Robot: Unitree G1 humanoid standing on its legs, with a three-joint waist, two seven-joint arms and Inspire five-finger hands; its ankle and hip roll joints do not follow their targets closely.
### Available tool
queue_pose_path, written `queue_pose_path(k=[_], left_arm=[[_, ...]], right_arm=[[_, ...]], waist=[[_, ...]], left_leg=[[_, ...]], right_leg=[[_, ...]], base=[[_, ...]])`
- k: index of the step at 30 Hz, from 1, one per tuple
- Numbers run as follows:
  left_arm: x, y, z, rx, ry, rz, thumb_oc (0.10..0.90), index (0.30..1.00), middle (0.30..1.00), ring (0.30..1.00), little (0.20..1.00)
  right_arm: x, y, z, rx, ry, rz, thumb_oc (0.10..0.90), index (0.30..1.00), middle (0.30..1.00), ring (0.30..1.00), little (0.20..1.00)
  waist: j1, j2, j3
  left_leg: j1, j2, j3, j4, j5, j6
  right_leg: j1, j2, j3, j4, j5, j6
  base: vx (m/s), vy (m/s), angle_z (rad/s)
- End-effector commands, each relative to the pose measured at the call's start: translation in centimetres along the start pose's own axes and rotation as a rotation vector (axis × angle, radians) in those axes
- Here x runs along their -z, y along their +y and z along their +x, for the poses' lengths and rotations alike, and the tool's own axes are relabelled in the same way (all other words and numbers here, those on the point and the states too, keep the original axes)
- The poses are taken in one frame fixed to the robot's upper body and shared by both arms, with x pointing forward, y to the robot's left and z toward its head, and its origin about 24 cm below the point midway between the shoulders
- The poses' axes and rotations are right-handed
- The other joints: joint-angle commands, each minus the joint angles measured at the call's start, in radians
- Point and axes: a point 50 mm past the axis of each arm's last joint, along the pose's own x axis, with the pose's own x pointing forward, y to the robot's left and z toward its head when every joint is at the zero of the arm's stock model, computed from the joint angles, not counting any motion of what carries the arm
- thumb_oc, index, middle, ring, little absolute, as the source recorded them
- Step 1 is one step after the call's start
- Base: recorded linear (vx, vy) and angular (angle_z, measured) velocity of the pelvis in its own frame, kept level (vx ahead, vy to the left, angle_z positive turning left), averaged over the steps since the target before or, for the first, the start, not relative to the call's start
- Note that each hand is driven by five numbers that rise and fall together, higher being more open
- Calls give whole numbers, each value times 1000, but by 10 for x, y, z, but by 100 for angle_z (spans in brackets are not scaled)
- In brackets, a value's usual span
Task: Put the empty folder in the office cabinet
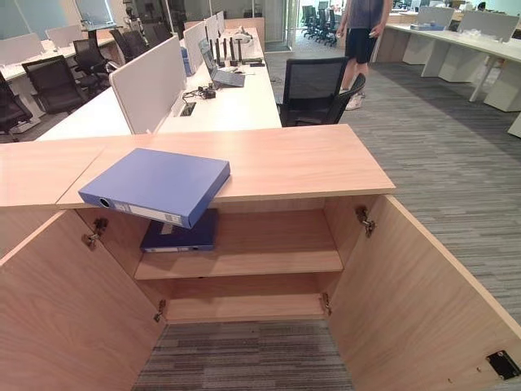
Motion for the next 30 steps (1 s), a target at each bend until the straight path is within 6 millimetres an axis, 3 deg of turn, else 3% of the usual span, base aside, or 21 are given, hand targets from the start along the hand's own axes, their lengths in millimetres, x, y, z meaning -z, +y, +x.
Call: queue_pose_path(k=[1,5,6,7,8,9,10,11,12,14,15,19,22,24,26,30], left_arm=[[-45,7,7,-12,-145,40,800,900,900,900,900],[-60,11,7,-30,-210,47,800,900,900,900,900],[-88,20,5,-77,-334,100,800,900,900,900,900],[-97,23,3,-97,-375,124,800,900,900,900,900],[-127,36,-6,-194,-520,232,800,900,900,900,900],[-143,42,-15,-245,-602,274,800,900,900,900,900],[-179,68,-58,-464,-865,439,800,900,900,900,900],[-188,86,-75,-604,-939,523,800,900,900,900,900],[-187,86,-76,-605,-937,524,800,900,900,900,900],[-197,98,-89,-715,-991,563,800,900,900,900,900],[-206,113,-106,-847,-1035,622,800,900,900,900,900],[-214,134,-128,-1025,-1067,697,800,900,900,900,900],[-239,157,-171,-1262,-1173,831,800,900,900,900,900],[-243,159,-178,-1298,-1192,855,800,900,900,900,900],[-259,166,-205,-1406,-1266,926,800,900,900,900,900],[-268,167,-216,-1447,-1304,960,800,900,900,900,900]], right_arm=[[-32,1,4,1,-91,16,800,900,900,900,900],[-34,0,4,7,-99,21,800,900,900,900,900],[-37,-3,4,18,-112,31,800,900,900,900,900],[-38,-4,4,24,-119,35,800,900,900,900,900],[-42,-7,4,48,-141,49,800,900,900,900,900],[-45,-7,4,58,-154,55,800,900,900,900,900],[-44,-8,3,77,-170,60,800,900,900,900,900],[-41,-5,3,70,-168,44,800,900,900,900,900],[-41,-5,3,69,-168,42,800,900,900,900,900],[-39,-2,3,57,-158,22,800,900,900,900,900],[-39,0,3,46,-154,12,800,900,900,900,900],[-38,4,3,30,-150,13,800,900,900,900,900],[-36,6,2,8,-154,13,800,900,900,900,900],[-35,7,2,4,-156,9,800,900,900,900,900],[-35,8,2,-8,-162,-8,800,900,900,900,900],[-35,9,1,-16,-167,-19,800,900,900,900,900]], waist=[[9,-38,45],[12,-39,44],[17,-40,43],[20,-41,43],[34,-41,45],[41,-43,46],[74,-52,43],[84,-56,36],[83,-57,35],[88,-59,29],[90,-61,24],[90,-63,22],[84,-59,21],[82,-59,22],[71,-53,20],[62,-51,22]], left_leg=[[43,-69,-25,0,-68,38],[42,-69,-33,-2,-66,38],[39,-70,-41,-3,-64,37],[37,-71,-45,-3,-63,37],[30,-73,-58,-3,-61,35],[27,-75,-65,-3,-60,35],[17,-77,-91,-1,-60,32],[17,-76,-94,-3,-62,29],[17,-76,-93,-3,-62,29],[16,-76,-95,-3,-66,26],[17,-76,-92,-3,-69,24],[21,-74,-90,-3,-73,21],[23,-74,-87,-3,-76,17],[26,-73,-85,-3,-79,16],[30,-72,-81,-3,-79,14],[32,-71,-78,-3,-79,13]], right_leg=[[47,-2,-38,12,-84,-20],[49,0,-42,16,-87,-22],[50,-1,-49,20,-88,-21],[51,-1,-52,21,-89,-22],[51,-3,-65,25,-90,-21],[53,-4,-71,26,-91,-20],[64,-5,-99,27,-95,-16],[68,-3,-105,23,-98,-15],[68,-3,-105,23,-98,-15],[71,-2,-106,19,-99,-15],[72,-1,-106,15,-99,-15],[74,0,-101,15,-101,-15],[75,4,-96,17,-104,-15],[76,5,-96,17,-105,-15],[77,6,-95,18,-107,-14],[78,8,-91,19,-108,-14]], base=[[-8,-3,16],[-12,12,16],[-21,13,14],[-44,20,21],[-42,10,39],[-41,-22,59],[-13,-40,48],[-5,-42,36],[8,-15,23],[11,-10,24],[10,-13,8],[1,-15,-7],[1,-9,1],[0,0,0],[0,0,0],[2,-11,-7]])
